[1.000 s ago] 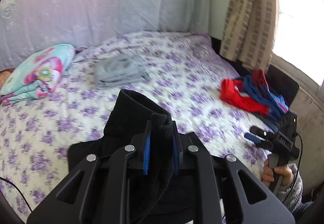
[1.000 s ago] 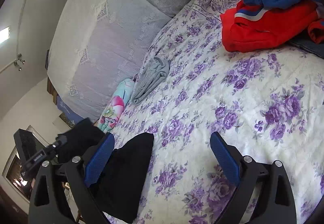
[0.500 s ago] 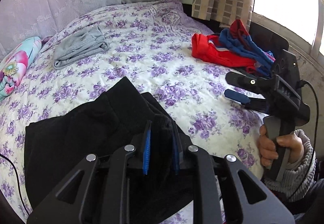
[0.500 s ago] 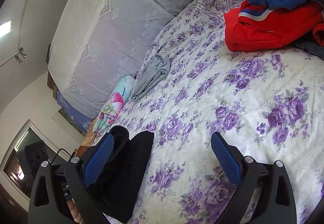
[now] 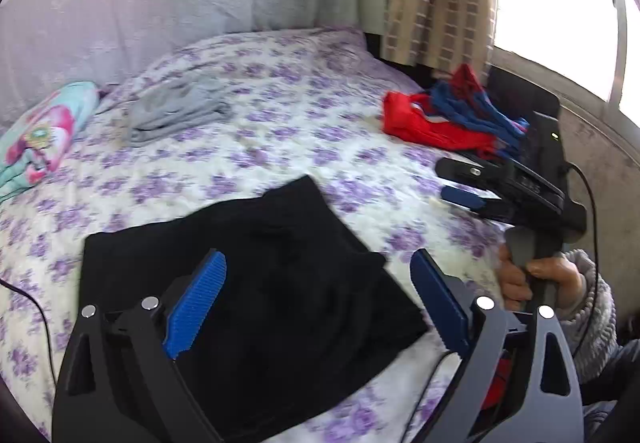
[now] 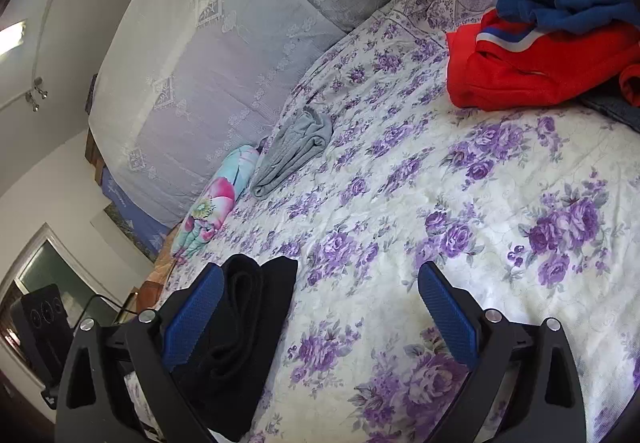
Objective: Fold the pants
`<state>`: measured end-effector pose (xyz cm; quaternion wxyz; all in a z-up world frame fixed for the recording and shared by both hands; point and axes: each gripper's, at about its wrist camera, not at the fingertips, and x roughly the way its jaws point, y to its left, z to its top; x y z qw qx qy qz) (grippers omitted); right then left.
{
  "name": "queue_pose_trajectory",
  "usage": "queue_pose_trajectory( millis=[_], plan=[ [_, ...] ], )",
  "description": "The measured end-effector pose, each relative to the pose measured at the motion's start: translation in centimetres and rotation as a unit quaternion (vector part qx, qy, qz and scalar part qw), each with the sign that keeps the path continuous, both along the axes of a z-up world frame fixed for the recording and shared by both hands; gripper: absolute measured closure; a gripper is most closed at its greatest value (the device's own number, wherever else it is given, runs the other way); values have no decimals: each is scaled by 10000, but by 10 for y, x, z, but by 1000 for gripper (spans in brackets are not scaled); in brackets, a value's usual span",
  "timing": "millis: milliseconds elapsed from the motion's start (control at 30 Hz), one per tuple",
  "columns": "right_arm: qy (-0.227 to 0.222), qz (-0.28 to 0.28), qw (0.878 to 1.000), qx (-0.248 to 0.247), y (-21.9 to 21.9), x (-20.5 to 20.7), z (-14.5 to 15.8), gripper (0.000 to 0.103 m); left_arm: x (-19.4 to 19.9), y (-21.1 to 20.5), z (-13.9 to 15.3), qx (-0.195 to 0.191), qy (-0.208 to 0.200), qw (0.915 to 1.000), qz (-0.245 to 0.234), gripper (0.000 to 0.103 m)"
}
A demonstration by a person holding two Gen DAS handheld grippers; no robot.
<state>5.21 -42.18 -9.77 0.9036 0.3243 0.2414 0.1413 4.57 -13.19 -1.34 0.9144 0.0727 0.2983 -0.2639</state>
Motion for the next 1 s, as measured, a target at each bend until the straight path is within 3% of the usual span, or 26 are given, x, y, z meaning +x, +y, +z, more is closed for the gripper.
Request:
queue_pose_trajectory(
  millis=[133,233,333,467,533,600,667,733,867,933,1000],
  plan=[
    [-434,-8,9981,-427,26,-10,27,5,27,71,-1,-103,142,9925,1210,9],
    [-834,655,9908,-835,72,-7,60,5,36,110,-10,-272,380,9835,1746,9],
    [-1012,1517,9776,-1048,128,2,78,5,34,124,-21,-378,477,9802,1887,9],
    [-556,2378,9609,-1304,186,15,60,5,34,120,-50,-46,736,9793,1886,9],
    [50,2379,9580,-1600,193,22,31,5,34,122,-70,159,925,9768,1926,4],
    [265,2397,9575,-1582,182,24,9,5,35,133,-80,-223,1109,9770,1810,4],
    [330,2328,9590,-1583,173,19,12,6,37,141,-79,-419,1264,9755,1753,4],
    [430,2223,9604,-1625,171,20,22,6,36,147,-67,-470,1105,9747,1884,5],
    [-114,2148,9587,-1862,181,24,66,6,48,148,-27,-470,647,9794,1855,5],
    [-385,2029,9528,-2226,194,31,81,6,65,143,-13,-338,453,9801,1905,5],
    [-397,1994,9483,-2437,203,44,81,14,91,135,-14,-36,521,9770,2066,5]
  ],
)
